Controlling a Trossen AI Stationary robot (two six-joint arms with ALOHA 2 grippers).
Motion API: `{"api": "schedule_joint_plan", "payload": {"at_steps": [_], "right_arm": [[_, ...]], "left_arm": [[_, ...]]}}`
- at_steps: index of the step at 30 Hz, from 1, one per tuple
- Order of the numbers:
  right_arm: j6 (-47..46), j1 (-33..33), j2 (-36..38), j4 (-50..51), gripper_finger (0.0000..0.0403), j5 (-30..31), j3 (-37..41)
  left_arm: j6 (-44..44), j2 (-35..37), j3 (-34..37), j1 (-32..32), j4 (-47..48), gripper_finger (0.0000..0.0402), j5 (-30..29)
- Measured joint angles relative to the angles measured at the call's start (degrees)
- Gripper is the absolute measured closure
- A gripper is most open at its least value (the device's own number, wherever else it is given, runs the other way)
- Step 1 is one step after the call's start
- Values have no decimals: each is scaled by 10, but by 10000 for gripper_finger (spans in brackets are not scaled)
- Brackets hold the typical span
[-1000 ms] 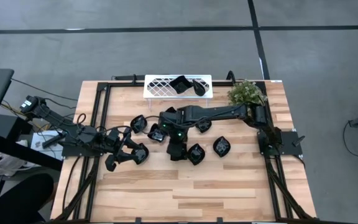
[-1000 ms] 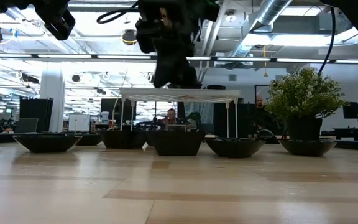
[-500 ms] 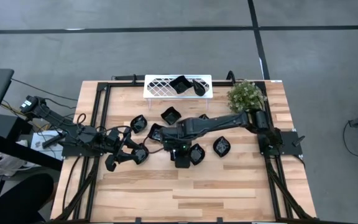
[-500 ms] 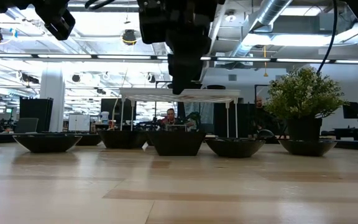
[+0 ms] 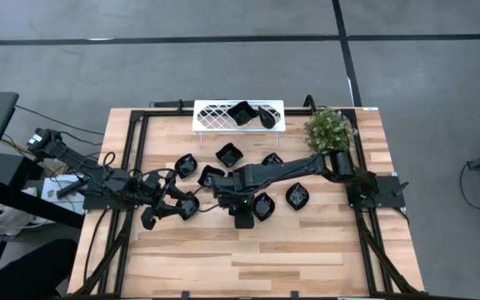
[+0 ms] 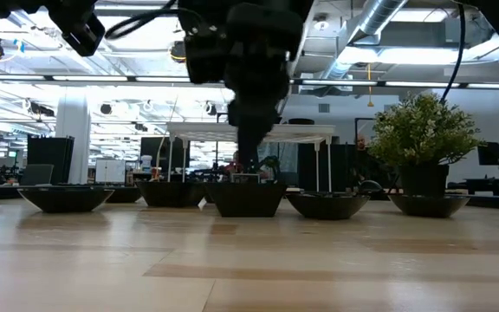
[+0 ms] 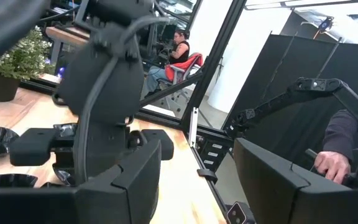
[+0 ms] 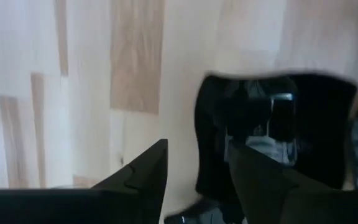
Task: Pick & Place Mini shaped plates
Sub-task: Stack the distorted square plate on top of the other distorted square plate on the shelf
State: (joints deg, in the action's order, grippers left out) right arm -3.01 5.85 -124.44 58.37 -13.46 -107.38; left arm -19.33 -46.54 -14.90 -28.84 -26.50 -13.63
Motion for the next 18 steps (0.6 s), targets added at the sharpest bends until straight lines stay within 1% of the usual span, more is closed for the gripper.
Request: {"api": "schedule_joint_plan", "payload": {"at_steps": [3, 8, 12, 18], "right_arm": [[-5, 0, -4, -14, 236, 5, -2], [5, 1, -5, 0, 239, 15, -1], [28, 5, -5, -5, 242, 27, -1], [47, 5, -5, -8, 242, 29, -1]], "left_arm": [[-2, 0, 0, 0, 5, 197, 0], [-4, 0, 0, 0, 8, 197, 0], [-3, 0, 0, 0, 11, 197, 0], [-2, 0, 0, 0, 12, 197, 0]]}}
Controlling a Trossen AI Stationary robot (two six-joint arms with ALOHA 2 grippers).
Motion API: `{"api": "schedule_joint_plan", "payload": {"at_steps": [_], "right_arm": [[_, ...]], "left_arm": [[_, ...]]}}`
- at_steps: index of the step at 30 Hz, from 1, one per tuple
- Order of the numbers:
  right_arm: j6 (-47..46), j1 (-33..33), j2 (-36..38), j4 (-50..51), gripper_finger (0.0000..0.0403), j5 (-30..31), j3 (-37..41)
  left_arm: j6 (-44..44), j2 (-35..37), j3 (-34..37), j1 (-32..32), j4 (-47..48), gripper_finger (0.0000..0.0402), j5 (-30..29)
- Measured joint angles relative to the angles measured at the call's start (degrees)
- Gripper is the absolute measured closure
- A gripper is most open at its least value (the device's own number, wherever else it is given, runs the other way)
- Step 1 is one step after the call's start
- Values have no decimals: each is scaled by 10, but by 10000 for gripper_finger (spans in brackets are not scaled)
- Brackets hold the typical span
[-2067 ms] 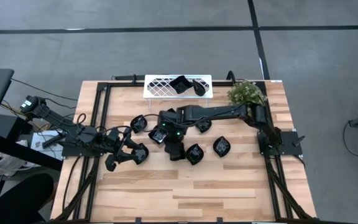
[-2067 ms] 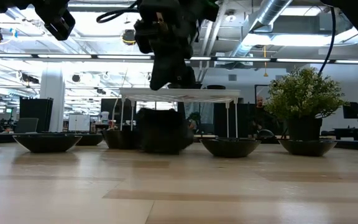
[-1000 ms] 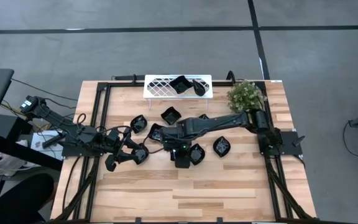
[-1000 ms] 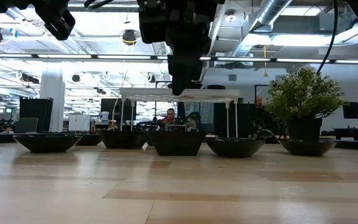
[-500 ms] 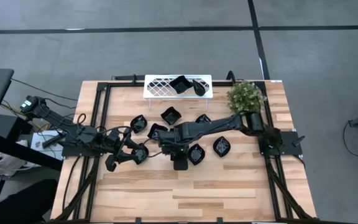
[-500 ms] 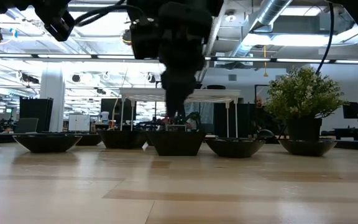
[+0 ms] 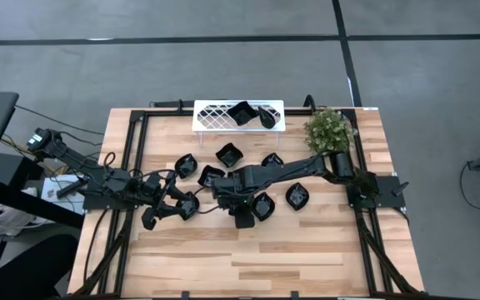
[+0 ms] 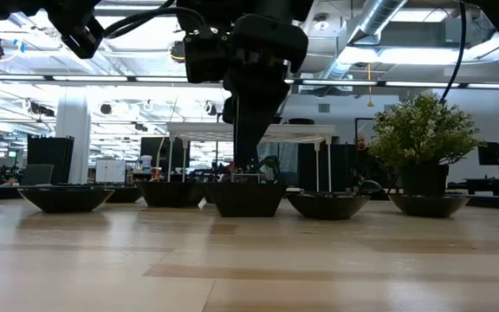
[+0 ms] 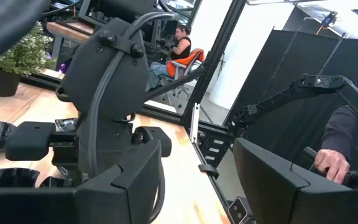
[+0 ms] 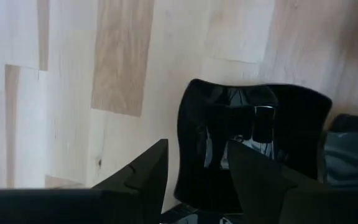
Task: Pick & Place Mini shaped plates
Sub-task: Stack the distorted square plate on top of the other distorted square plate on the shelf
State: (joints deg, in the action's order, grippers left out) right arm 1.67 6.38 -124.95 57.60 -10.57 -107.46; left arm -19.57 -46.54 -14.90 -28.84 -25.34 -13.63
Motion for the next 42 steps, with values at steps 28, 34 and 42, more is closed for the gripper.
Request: {"api": "schedule_joint_plan", "payload": {"at_steps": [28, 34, 42], "right_arm": [[-90, -50, 3, 166, 281, 46, 0], [-86, -49, 4, 196, 282, 45, 0], [-71, -47, 58, 155, 279, 59, 6]], "left_arm": [[3, 0, 0, 0, 0, 197, 0], [3, 0, 0, 0, 0, 197, 0], [2, 0, 0, 0, 0, 197, 0]]}}
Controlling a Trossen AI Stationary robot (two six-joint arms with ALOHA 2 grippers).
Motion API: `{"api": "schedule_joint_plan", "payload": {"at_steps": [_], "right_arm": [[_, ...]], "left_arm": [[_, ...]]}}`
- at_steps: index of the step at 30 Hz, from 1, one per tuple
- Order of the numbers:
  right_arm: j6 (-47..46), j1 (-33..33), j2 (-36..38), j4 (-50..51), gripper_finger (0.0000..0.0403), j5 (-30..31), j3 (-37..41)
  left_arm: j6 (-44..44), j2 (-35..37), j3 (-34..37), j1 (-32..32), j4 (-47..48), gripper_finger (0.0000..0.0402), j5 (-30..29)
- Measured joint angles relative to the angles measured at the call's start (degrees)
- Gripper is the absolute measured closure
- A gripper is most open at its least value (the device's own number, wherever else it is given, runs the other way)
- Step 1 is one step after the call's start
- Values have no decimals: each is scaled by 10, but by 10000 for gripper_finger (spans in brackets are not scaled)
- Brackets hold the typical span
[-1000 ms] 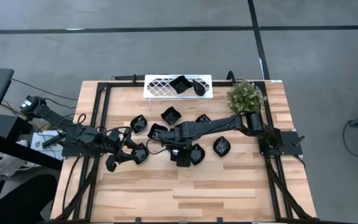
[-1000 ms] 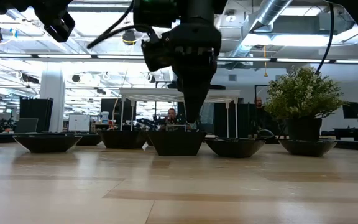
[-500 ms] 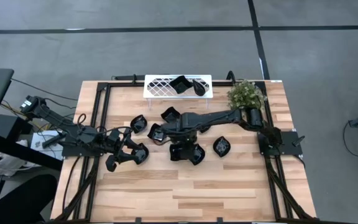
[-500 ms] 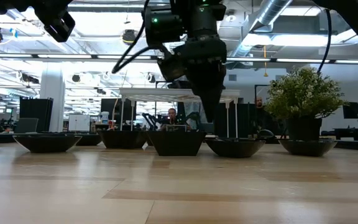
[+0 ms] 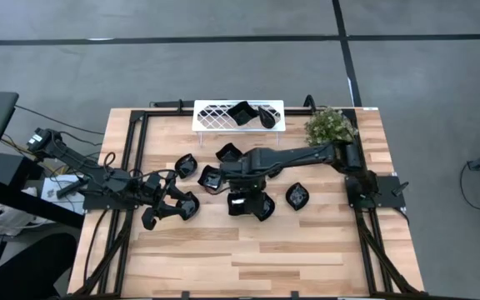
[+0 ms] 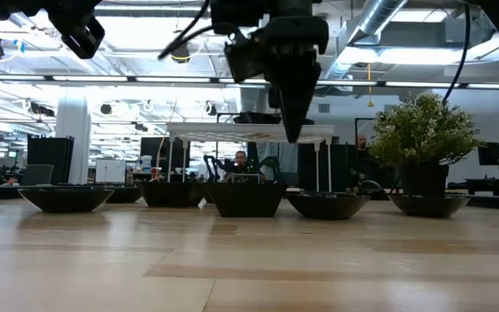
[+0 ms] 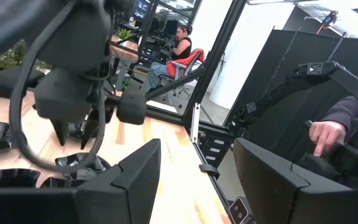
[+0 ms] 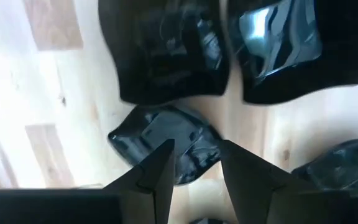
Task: Pick & Place Mini shaped plates
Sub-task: Stack the distorted square plate on top of the other distorted square plate on the shelf
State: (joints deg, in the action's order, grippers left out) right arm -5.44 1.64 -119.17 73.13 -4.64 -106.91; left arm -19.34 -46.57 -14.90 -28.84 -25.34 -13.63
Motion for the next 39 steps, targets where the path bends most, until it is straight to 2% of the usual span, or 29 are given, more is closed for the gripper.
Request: {"api": "schedule_joint_plan", "payload": {"at_steps": [8, 14, 25, 39], "right_arm": [[-77, -11, 98, -138, 281, -13, 166], [-116, -8, 150, -257, 281, -28, 229], [-162, -7, 113, -312, 280, -31, 246], [-187, -8, 72, -320, 280, -29, 247]], "left_arm": [[0, 0, 0, 0, 0, 197, 0], [6, 0, 0, 0, -2, 197, 0], [5, 0, 0, 0, -5, 197, 0], [10, 1, 0, 1, -13, 197, -3]]}}
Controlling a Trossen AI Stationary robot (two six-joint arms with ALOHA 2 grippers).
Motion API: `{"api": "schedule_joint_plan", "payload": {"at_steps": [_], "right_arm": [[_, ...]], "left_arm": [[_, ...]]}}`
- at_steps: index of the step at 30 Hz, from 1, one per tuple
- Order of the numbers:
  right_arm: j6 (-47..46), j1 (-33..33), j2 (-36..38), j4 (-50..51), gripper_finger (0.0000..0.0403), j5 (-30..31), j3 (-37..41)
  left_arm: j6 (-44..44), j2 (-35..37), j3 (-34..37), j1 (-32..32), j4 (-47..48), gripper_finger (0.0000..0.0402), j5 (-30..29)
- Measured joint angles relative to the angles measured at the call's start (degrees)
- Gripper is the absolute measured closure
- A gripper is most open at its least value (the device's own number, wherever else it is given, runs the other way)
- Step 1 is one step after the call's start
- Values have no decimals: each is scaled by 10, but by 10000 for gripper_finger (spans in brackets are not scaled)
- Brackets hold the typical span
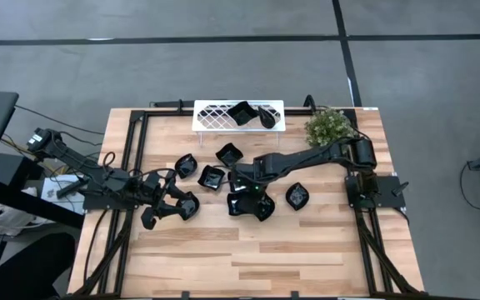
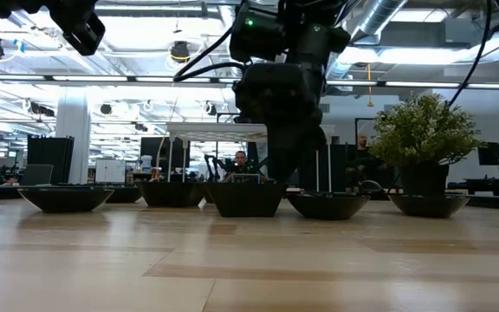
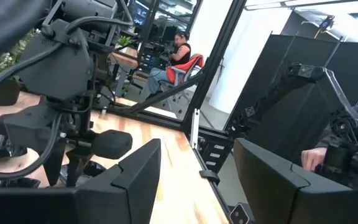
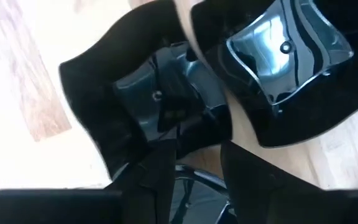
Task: Pick & Place Mini shaped plates
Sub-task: Stack the distorted square plate on top of the other distorted square plate on the shelf
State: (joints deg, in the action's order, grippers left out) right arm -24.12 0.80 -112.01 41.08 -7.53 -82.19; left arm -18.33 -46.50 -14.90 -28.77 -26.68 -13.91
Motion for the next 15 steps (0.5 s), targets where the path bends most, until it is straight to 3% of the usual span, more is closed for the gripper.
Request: {"api": "schedule_joint_plan", "payload": {"at_steps": [15], "right_arm": [[-45, -9, -5, 7, 280, -1, 0]], "left_arm": [[1, 0, 0, 0, 0, 197, 0]]}}
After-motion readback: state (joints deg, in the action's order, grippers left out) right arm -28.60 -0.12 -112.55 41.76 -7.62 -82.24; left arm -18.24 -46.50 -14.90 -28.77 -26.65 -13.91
